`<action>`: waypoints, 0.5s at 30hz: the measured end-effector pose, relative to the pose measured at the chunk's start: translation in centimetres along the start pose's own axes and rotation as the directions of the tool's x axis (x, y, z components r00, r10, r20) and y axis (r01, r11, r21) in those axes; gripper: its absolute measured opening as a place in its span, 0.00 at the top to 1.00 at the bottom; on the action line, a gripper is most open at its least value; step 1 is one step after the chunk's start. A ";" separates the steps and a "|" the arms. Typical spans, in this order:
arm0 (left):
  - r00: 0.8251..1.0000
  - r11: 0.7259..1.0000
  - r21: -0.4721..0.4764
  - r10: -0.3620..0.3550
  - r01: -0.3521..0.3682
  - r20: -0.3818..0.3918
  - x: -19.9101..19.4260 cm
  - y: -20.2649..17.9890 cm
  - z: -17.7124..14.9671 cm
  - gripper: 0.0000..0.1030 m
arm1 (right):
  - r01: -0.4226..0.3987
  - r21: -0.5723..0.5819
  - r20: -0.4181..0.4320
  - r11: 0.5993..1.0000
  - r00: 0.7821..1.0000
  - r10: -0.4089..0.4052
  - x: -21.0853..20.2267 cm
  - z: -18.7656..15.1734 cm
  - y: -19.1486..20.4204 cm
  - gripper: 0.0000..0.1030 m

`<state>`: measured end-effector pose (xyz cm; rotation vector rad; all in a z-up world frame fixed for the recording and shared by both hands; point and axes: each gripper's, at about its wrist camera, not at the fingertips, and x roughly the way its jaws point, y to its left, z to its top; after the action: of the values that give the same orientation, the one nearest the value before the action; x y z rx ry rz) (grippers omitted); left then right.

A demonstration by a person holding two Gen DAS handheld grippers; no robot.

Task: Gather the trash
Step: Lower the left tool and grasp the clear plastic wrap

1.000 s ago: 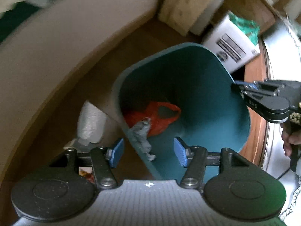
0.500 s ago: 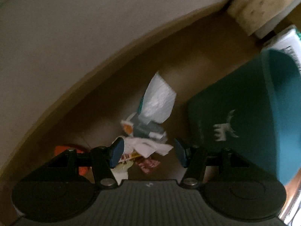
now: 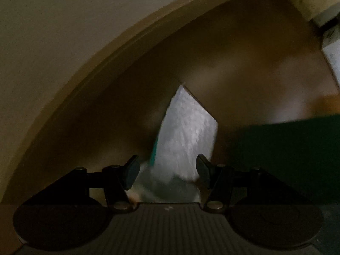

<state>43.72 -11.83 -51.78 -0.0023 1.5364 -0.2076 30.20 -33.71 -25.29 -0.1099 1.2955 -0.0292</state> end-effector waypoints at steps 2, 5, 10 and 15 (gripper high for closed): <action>0.999 1.000 0.010 0.022 -0.021 -0.024 2.1 -0.1 1.2 0.45 | -0.009 0.022 -0.023 1.000 1.000 0.009 0.4 0.1 -0.3 0.89; 0.998 0.999 0.012 0.049 -0.049 -0.045 4.6 0.1 2.0 0.45 | -0.014 0.036 -0.068 0.999 0.998 0.016 1.2 0.1 -0.5 0.76; 0.998 0.999 -0.014 0.034 -0.035 -0.053 6.4 0.5 1.9 0.55 | -0.030 0.060 -0.095 0.998 0.995 0.035 2.0 -0.4 -0.5 0.63; 0.999 1.000 -0.010 0.029 -0.030 -0.028 6.2 0.4 1.6 0.88 | -0.019 0.060 -0.090 0.998 0.996 0.025 2.8 -0.7 0.5 0.64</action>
<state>45.44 -12.48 -57.96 0.0148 1.5646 -0.1766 30.25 -33.53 -28.24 -0.0436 1.3849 -0.0544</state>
